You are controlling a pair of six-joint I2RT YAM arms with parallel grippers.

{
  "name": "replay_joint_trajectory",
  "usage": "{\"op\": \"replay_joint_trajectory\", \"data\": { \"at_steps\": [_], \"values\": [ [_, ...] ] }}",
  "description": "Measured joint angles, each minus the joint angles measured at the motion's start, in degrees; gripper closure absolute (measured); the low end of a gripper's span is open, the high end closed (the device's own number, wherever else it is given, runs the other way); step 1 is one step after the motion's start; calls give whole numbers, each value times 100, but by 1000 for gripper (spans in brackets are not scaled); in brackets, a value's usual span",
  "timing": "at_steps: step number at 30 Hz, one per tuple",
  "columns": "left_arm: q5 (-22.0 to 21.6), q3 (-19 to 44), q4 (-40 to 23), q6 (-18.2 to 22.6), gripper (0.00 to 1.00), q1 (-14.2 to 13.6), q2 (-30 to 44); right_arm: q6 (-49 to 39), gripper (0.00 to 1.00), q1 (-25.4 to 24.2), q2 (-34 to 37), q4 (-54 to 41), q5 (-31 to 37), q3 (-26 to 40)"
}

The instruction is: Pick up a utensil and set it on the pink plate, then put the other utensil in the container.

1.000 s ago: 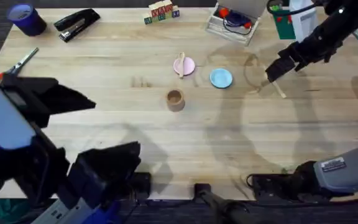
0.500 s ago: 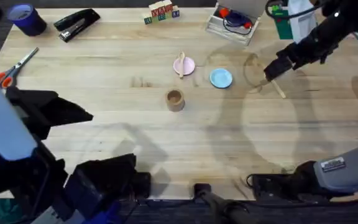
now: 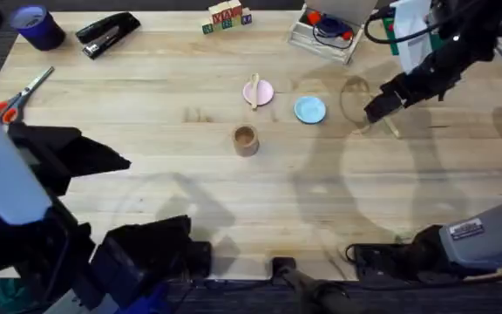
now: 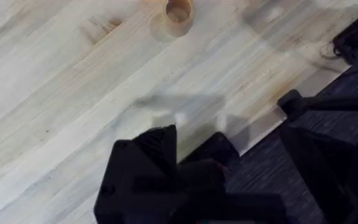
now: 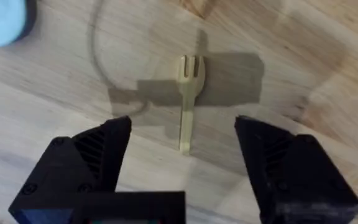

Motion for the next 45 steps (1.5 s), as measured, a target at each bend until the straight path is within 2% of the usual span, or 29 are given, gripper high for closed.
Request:
{"op": "replay_joint_trajectory", "data": {
  "at_steps": [8,15,26,34,36,37,39,41,45],
  "values": [
    [0,0,0,0,6,0,0,26,5,0,393,84,22,-4],
    [0,0,0,0,6,0,0,278,6,7,439,201,101,-2],
    [2,0,0,2,6,0,0,616,6,12,72,1008,120,-664],
    [0,0,0,0,6,0,0,678,26,6,45,1057,107,-708],
    [2,0,0,0,6,0,0,693,94,4,45,1069,109,-708],
    [1,0,0,0,6,0,0,701,158,4,45,1101,109,-708],
    [2,0,0,0,6,0,0,713,361,0,45,1174,103,-708],
    [2,0,0,0,6,0,0,719,630,-4,47,1272,91,-709],
    [2,0,0,0,6,0,0,713,828,-4,51,1366,155,-710]
  ]
}}
